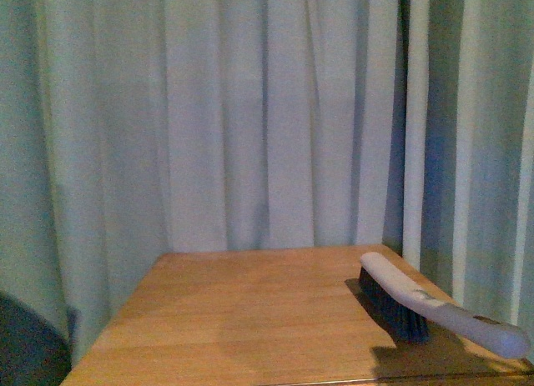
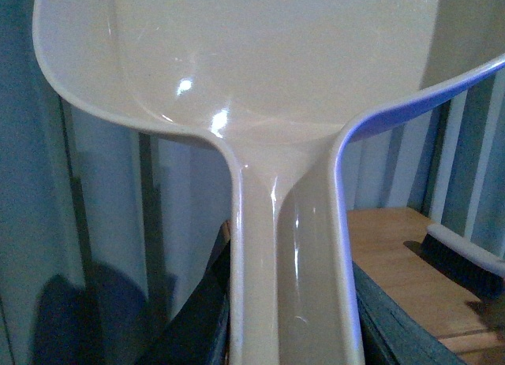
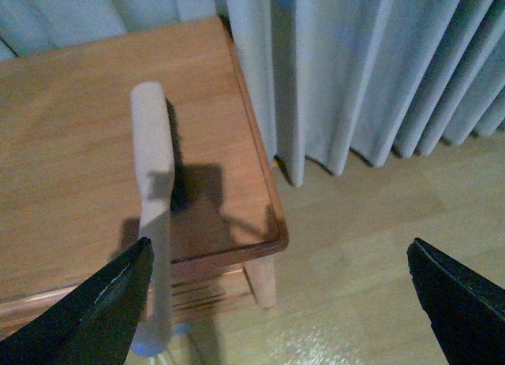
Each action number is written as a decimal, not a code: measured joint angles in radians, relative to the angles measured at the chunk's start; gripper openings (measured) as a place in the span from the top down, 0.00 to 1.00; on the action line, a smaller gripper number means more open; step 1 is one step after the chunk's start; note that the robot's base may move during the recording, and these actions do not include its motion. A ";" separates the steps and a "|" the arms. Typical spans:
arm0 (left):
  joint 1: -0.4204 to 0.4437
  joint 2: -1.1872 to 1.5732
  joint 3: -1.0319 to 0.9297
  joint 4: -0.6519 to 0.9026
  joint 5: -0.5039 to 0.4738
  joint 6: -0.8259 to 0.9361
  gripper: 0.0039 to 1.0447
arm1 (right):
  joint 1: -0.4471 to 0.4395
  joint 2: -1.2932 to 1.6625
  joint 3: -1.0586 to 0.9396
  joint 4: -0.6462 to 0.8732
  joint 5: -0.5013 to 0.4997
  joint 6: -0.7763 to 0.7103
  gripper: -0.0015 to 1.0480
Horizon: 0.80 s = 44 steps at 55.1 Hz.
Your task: Clean up trash
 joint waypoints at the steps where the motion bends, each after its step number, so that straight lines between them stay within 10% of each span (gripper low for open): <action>1: 0.000 0.000 0.000 0.000 0.000 0.000 0.75 | 0.000 0.014 0.011 -0.007 -0.003 0.006 0.07; 44: 0.000 0.000 0.000 0.000 0.000 0.000 0.75 | 0.082 0.467 0.241 -0.091 -0.150 0.312 0.07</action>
